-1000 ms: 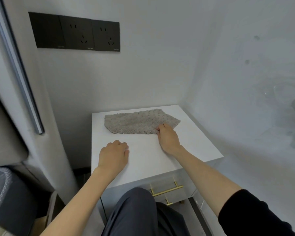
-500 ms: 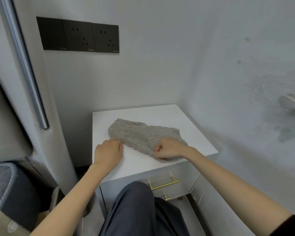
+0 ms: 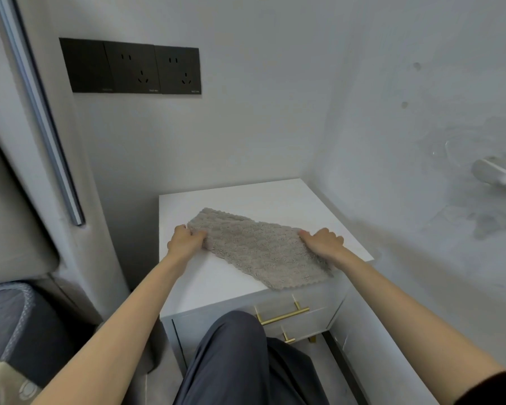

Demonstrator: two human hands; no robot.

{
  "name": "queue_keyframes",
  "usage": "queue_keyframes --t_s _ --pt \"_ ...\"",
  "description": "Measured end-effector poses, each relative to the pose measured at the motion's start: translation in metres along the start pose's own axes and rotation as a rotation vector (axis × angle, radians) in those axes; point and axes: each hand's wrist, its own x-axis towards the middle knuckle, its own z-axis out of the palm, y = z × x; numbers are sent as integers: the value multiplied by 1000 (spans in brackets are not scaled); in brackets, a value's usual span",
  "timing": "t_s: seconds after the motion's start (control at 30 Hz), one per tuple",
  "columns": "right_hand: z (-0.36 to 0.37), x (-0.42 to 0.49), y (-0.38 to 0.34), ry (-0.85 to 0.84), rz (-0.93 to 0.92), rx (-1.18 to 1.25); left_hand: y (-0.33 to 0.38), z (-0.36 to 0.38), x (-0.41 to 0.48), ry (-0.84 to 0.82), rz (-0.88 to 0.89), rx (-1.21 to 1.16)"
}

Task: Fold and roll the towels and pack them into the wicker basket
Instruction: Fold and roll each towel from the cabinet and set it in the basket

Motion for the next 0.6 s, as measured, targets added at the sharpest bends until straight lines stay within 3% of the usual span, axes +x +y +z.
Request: queue_keyframes --t_s 0.17,0.3,0.6 --pt "4 1 -5 -75 46 245 7 -1 -4 -42 10 -117" --pt "-5 -2 -8 22 -53 570 11 -10 -6 -34 72 -57" --pt "-63 -36 -17 -118 -52 1242 58 -35 -20 146 348 -157"
